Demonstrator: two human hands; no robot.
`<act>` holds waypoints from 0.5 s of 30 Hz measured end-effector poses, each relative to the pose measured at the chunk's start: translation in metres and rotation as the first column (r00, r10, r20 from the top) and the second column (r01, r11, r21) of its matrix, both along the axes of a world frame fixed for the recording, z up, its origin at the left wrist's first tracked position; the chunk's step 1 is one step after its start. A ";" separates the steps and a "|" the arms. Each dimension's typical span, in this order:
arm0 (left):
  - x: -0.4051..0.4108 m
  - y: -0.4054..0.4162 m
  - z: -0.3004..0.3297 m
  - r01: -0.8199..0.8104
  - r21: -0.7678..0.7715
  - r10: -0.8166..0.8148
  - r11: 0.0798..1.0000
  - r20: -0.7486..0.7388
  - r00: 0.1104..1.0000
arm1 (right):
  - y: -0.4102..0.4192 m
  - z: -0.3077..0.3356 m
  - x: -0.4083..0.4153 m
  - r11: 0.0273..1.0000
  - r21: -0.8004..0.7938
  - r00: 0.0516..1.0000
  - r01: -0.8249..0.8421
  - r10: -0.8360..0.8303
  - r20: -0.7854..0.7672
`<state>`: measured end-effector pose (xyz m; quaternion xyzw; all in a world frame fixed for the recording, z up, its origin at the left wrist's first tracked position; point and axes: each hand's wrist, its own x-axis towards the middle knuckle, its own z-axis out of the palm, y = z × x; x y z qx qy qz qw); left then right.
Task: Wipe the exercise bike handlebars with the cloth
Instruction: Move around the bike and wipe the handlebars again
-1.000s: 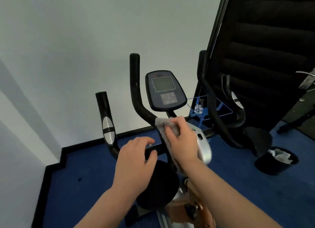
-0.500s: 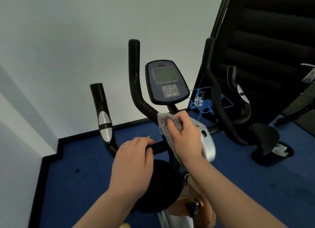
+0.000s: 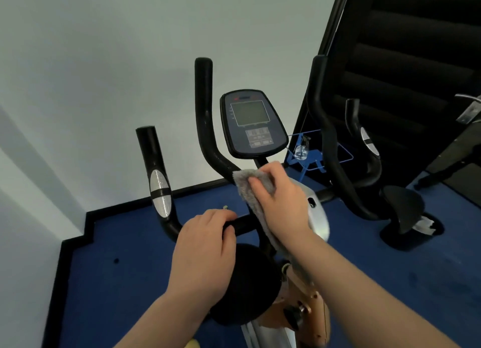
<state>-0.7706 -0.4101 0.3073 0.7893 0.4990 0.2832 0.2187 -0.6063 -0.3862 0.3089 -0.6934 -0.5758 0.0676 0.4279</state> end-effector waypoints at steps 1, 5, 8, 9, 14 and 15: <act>-0.003 -0.001 0.001 0.014 0.012 -0.014 1.000 0.023 1.000 | -0.005 0.004 0.008 0.999 0.041 0.994 -0.001 0.005 -0.110; -0.021 0.019 0.015 -0.048 0.103 0.025 0.994 0.208 0.978 | -0.001 0.032 0.037 0.993 0.113 0.991 -0.038 0.052 -0.122; -0.036 0.052 0.034 -0.204 0.208 0.133 0.957 0.310 0.941 | 0.015 0.035 0.016 0.980 -0.003 0.962 -0.201 0.198 0.186; -0.040 0.060 0.039 -0.231 0.224 0.154 0.947 0.316 0.936 | 0.016 0.028 0.008 0.973 -0.009 0.964 -0.229 0.228 0.134; -0.046 0.075 0.040 -0.211 0.284 0.127 0.935 0.288 0.949 | 0.019 0.014 -0.001 0.989 0.088 0.968 -0.116 0.132 -0.215; -0.045 0.079 0.039 -0.206 0.315 0.127 0.926 0.254 0.959 | 0.024 0.015 -0.003 0.994 0.071 0.977 -0.080 0.093 -0.194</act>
